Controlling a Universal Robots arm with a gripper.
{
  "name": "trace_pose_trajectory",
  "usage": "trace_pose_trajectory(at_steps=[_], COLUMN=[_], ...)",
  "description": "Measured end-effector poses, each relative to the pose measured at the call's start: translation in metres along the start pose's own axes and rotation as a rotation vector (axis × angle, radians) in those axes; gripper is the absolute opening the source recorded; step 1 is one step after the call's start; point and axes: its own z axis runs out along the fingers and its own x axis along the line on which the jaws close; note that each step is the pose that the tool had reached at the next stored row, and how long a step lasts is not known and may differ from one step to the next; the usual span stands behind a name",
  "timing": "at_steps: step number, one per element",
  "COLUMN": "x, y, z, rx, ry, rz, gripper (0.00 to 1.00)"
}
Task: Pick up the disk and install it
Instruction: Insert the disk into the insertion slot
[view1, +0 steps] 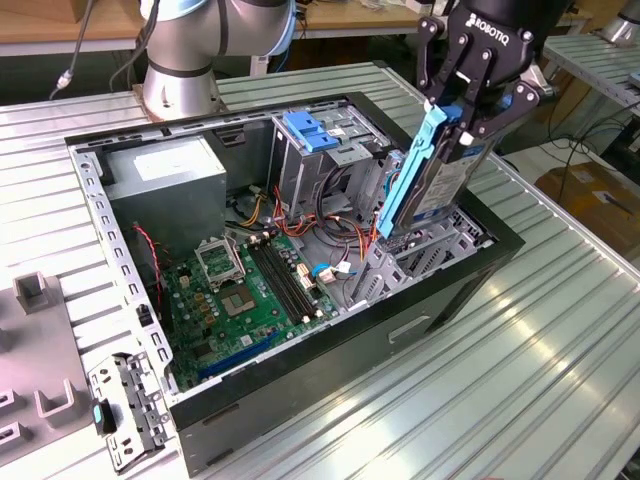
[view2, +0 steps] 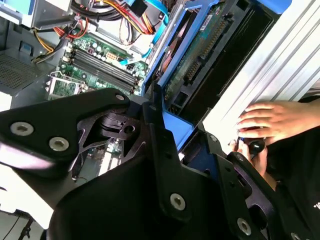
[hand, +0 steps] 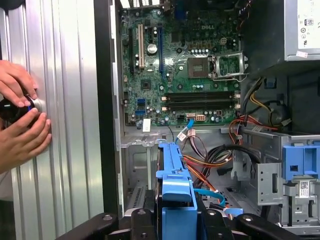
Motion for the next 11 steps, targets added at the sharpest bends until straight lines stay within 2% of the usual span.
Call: trace_pose_trajectory(at_steps=[1,3,8,10,11], x=[0.0,0.0002,0.0023,0.0057,0.0098], y=[-0.0003,-0.0003,-0.0001,-0.0002,0.0001], z=[0.0006,0.0019,0.0073,0.009,0.0101], rx=[0.0081,0.0176,0.0292,0.0335,0.0365], ry=[0.0003,0.0004,0.0,-0.0003,-0.0009], rz=[0.0,0.0,0.001,0.0,-0.001], gripper=[0.37,0.37,0.37,0.37,0.37])
